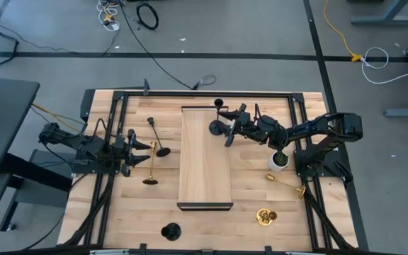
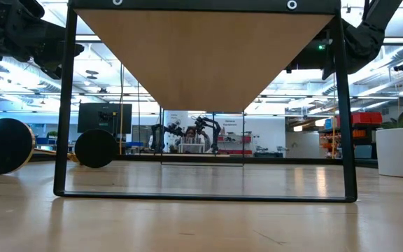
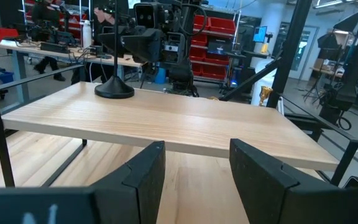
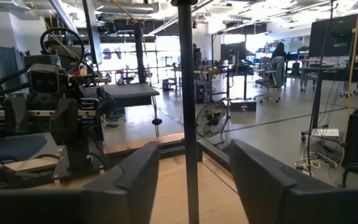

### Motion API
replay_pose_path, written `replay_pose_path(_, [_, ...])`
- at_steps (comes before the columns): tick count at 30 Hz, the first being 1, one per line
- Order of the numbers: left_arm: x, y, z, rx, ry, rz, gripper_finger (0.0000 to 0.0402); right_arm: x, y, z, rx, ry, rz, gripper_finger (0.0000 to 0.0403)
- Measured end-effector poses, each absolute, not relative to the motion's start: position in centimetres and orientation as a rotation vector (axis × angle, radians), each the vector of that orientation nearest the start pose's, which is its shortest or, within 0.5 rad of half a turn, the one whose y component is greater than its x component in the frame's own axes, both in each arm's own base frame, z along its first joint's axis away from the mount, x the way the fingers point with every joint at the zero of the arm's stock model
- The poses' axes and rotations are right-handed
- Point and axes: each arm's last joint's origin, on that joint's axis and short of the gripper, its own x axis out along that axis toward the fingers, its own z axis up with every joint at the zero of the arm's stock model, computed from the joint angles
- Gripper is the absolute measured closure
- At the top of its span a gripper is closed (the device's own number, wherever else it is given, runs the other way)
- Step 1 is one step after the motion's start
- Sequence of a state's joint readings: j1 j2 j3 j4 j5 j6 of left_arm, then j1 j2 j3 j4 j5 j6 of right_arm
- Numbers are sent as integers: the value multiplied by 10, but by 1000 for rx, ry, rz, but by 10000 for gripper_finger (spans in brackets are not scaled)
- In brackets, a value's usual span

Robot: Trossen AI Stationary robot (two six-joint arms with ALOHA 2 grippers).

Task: Pick & Place candle stick holders
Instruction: Put the middle gold candle holder on the shelf

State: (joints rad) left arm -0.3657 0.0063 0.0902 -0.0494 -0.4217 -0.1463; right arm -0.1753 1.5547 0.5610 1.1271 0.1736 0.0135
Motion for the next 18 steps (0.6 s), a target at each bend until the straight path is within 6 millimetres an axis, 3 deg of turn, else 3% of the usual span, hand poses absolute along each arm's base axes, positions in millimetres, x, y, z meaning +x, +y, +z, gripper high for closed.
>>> replay_pose_path(8, [88,-21,189,-159,-36,53,220,290,-56,208,13,-137,-346,150])
replay_pose_path(18, [88,-21,189,-159,-36,54,220,291,-51,208,15,-137,-321,138])
